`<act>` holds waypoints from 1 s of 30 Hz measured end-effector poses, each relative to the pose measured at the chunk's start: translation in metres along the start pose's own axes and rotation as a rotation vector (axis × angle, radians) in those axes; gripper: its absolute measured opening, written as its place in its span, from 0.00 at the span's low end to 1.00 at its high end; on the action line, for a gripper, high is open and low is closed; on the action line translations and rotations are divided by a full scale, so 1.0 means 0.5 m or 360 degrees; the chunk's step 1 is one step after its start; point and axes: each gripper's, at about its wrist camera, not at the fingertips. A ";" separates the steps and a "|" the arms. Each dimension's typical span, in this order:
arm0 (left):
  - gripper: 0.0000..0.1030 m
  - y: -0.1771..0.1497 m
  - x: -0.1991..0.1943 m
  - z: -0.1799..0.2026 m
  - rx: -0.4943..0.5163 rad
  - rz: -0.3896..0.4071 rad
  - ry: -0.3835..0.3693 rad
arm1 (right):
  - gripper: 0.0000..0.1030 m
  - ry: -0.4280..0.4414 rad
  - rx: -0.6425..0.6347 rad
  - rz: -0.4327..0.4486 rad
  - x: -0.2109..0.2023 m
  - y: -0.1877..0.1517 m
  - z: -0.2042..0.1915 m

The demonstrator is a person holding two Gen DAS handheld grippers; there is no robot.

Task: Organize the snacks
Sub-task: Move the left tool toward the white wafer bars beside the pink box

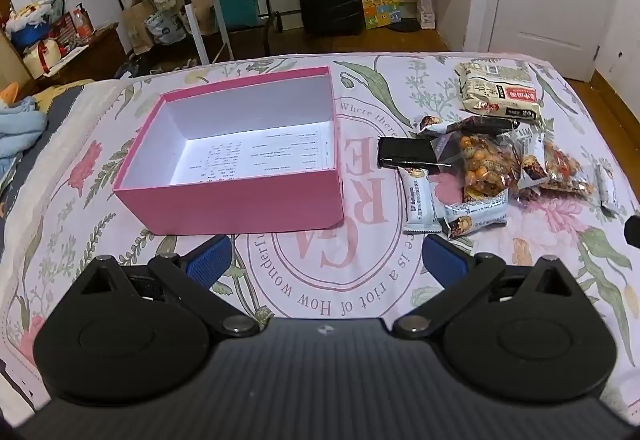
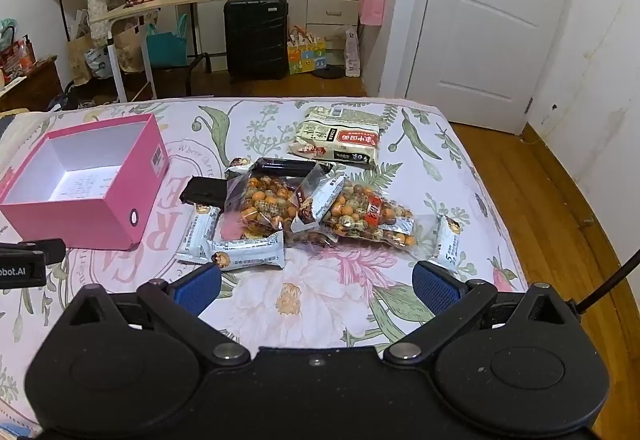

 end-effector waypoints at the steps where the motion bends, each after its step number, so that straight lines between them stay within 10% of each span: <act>1: 1.00 0.000 0.000 0.003 0.0000 0.0004 -0.0009 | 1.00 0.0002 0.0000 0.0001 0.000 -0.001 0.000; 13: 0.98 -0.002 -0.008 -0.036 -0.0100 0.0163 -0.0018 | 1.00 0.0006 0.0040 0.0207 0.000 -0.013 0.028; 30: 0.98 -0.032 0.030 -0.026 -0.0072 0.0107 -0.0027 | 1.00 0.0005 -0.0023 0.0150 0.037 -0.032 0.010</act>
Point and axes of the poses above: each gripper's, at about its wrist camera, not at the fingertips, and x roughly the way its jaws point, z to its right, y to its top, and after that the axes turned 1 degree about z, right-handed
